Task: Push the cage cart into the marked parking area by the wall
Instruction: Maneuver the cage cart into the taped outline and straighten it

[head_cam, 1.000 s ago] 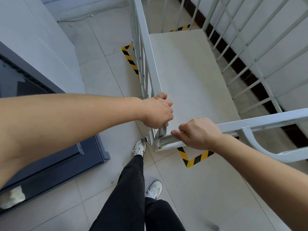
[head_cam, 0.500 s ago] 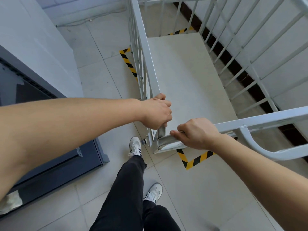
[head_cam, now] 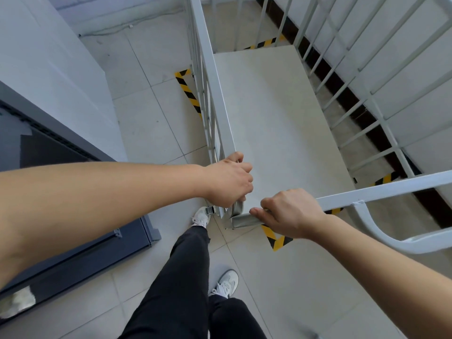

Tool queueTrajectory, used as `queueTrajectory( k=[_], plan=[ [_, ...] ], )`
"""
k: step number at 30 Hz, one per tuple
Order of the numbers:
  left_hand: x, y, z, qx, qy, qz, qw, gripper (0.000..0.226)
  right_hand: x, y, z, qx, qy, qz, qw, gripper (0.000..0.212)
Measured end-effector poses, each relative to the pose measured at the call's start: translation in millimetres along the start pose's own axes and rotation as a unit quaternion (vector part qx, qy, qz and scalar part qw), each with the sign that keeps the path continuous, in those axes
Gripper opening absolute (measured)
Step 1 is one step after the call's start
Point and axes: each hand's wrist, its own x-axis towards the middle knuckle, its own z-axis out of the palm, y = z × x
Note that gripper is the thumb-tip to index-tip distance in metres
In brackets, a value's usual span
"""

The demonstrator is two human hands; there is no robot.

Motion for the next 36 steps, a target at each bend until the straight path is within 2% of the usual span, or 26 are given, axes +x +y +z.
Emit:
queueTrajectory(
  k=[16, 23, 28, 36],
  plan=[
    [3, -4, 1, 0.003, -0.027, 0.021, 0.999, 0.028, -1, -4, -6, 0.006, -0.021, 0.017, 1.000, 0.053],
    [4, 0, -4, 0.014, -0.051, 0.002, 0.999, 0.025, -2, -2, -6, 0.057, -0.015, 0.002, 0.998, 0.053],
    [7, 4, -9, 0.010, -0.079, -0.026, 0.996, 0.024, -4, 2, -2, 0.090, 0.003, -0.011, 0.996, 0.052],
    [12, 23, -21, 0.017, -0.150, -0.134, 0.979, 0.021, -12, 16, -3, 0.095, 0.028, -0.080, 0.992, 0.035]
  ],
)
